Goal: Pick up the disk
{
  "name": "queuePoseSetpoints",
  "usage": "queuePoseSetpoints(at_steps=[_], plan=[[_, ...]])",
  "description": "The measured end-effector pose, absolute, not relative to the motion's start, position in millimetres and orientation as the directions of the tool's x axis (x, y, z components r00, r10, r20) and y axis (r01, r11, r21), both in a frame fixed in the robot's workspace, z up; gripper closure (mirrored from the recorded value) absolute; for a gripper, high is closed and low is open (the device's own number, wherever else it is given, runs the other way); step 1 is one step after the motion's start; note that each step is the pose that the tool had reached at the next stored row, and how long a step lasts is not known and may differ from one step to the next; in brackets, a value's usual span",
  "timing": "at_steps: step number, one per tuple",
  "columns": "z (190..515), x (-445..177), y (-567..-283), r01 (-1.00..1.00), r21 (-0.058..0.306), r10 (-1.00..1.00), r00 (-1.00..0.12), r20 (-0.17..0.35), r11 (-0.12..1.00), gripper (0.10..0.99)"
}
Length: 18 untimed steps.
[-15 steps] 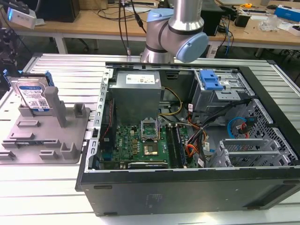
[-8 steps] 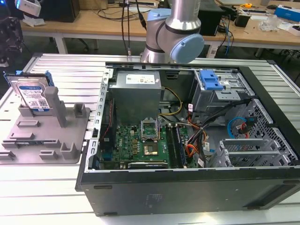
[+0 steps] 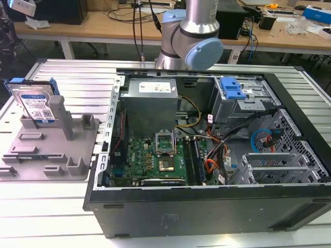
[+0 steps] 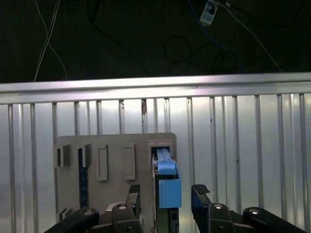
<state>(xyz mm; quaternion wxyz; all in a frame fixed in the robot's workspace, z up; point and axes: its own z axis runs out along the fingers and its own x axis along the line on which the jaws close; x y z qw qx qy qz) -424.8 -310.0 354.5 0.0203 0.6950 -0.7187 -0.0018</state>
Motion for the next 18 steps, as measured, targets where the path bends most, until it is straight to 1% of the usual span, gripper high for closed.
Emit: queuePoseSetpoints(at_steps=[1, 2, 3, 10, 18], plan=[[354, -425, -310, -0.999, 0.03, -0.999, -0.031, 0.027, 0.032, 0.545], [354, -425, -310, -0.999, 0.022, -0.999, -0.028, 0.027, 0.029, 0.545], [353, -425, -310, -1.0, 0.006, -0.999, -0.019, 0.026, 0.019, 0.545], [349, -419, -310, -1.0, 0.008, -0.999, -0.019, 0.026, 0.019, 0.545], [333, -419, -310, -1.0, 0.011, -0.999, -0.019, 0.026, 0.019, 0.545]])
